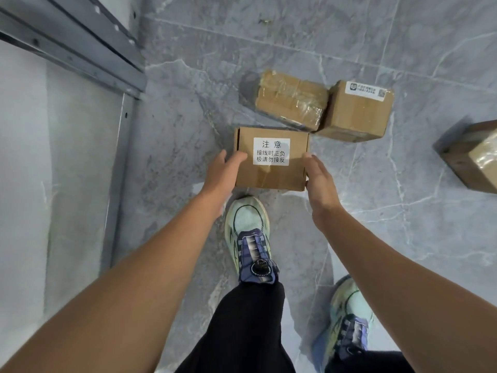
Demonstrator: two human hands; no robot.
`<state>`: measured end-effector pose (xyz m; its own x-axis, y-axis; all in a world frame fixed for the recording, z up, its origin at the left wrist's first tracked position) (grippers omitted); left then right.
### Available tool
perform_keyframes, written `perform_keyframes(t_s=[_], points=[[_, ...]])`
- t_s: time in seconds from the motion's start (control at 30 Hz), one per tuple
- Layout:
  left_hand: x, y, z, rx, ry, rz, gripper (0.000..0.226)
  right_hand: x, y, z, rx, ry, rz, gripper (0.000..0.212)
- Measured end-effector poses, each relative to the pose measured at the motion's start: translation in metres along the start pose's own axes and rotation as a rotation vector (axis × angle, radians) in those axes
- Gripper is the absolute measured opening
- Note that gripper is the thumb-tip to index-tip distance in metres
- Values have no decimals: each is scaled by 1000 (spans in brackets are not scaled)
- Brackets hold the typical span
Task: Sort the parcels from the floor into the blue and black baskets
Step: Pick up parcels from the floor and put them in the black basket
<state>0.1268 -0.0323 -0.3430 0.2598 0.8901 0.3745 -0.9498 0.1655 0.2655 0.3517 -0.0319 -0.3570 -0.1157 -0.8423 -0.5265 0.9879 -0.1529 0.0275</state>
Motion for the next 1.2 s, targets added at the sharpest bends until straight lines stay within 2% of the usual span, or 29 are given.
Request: perform_keyframes(t_s=[0.07,0.1,0.17,0.3,0.43,0.57,0.67,0.77,0.87,0.9,0.93,1.0,1.03,1.07,1.13,1.2], points=[[4,-2,-1,-13,13,41,91,3,-2,-4,0,-3,-15,99],[5,-4,-3,-19,16,39,88,4,-3,-6,4,-8,-20,102],[11,-6,0,-37,15,13,71,3,-2,-4,19,-18,-27,100],[10,-5,19,-48,18,30,40,-2,0,12,26,-23,-44,77],[10,12,70,-31,35,106,22,-17,-1,54,9,-51,-16,91],[26,39,136,-1,21,176,15,-58,-4,116,-2,-31,34,90],[51,61,200,14,-16,213,20,-102,-5,173,-21,11,70,83],[86,87,273,46,-66,243,40,-156,-7,239,-52,67,80,83],[120,112,355,86,-125,293,22,-214,-9,310,-93,116,78,75],[132,120,385,105,-147,307,23,-233,-10,336,-112,136,86,69],[142,129,414,133,-172,320,32,-253,-11,360,-138,159,102,71],[154,142,469,200,-195,368,68,-284,-10,405,-163,178,158,86],[158,149,496,232,-205,411,73,-300,-10,428,-181,199,188,90],[163,155,524,261,-225,447,66,-316,-11,452,-214,226,205,89],[173,164,582,311,-273,502,30,-345,-13,499,-262,284,238,81],[174,172,638,378,-310,558,20,-367,-16,545,-318,341,264,75]])
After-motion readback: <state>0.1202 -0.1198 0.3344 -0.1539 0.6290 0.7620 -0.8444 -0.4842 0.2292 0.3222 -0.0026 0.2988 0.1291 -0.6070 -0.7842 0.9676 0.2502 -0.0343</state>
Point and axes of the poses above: each hand's wrist, its own z-axis away from the middle knuckle, its own y-axis out of the back of the hand, x = y × z, the point moved 10 cm from there along -z, towards the middle knuckle, and after that the axes turned 10 degrees about -z, right-handed, at the moved point
